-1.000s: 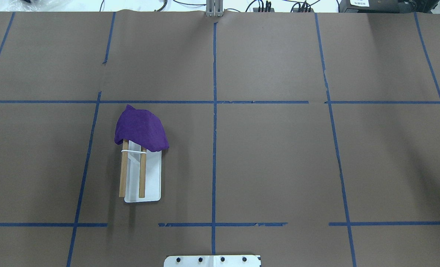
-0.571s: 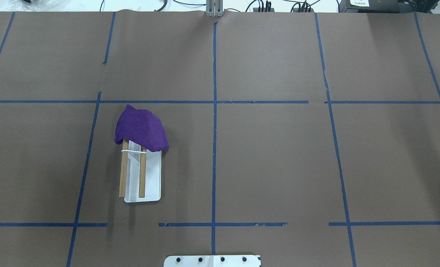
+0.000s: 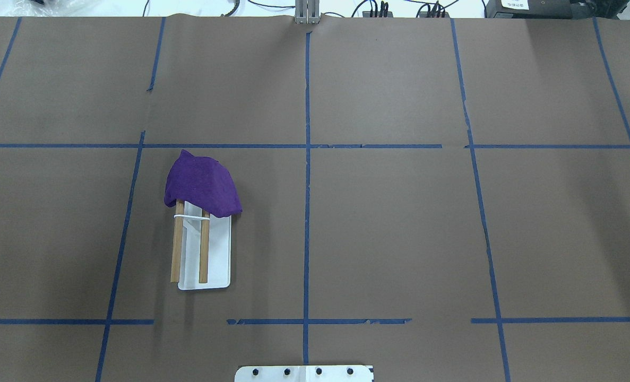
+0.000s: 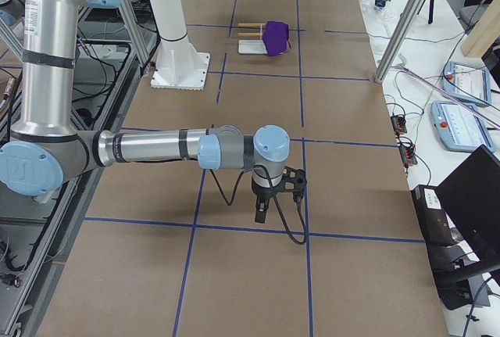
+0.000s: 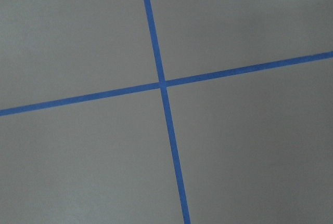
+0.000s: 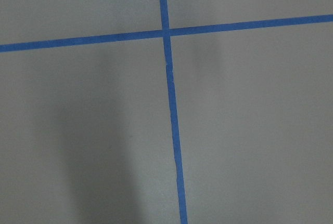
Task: Hang towel on rack
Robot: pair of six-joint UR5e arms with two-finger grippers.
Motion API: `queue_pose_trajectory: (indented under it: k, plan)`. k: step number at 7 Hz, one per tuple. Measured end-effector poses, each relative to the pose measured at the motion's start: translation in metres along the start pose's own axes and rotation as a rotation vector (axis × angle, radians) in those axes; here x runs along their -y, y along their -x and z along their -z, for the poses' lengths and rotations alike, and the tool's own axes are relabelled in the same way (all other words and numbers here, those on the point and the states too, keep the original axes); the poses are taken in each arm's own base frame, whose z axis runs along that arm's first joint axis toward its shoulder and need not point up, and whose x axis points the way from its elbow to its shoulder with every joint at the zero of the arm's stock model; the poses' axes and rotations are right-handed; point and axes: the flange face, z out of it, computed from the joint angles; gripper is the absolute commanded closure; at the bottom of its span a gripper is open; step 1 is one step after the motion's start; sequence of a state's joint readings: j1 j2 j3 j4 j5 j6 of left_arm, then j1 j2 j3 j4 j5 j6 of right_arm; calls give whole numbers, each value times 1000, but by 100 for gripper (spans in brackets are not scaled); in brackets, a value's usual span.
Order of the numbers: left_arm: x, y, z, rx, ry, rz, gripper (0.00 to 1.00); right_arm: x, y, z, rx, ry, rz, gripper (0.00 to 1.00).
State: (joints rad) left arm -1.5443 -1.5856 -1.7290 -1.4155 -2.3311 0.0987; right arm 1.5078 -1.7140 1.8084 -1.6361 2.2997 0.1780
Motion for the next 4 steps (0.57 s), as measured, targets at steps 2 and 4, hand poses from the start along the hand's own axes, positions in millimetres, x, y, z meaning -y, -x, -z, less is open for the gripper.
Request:
queue_pose_trajectory:
  k: [2, 4]
  plan:
    - [1, -4, 5, -1, 3, 2, 0, 0, 0, 0, -2, 0, -1, 0]
    - [0, -10, 12, 3, -12, -13, 0, 0, -1, -1, -1, 2, -2, 0]
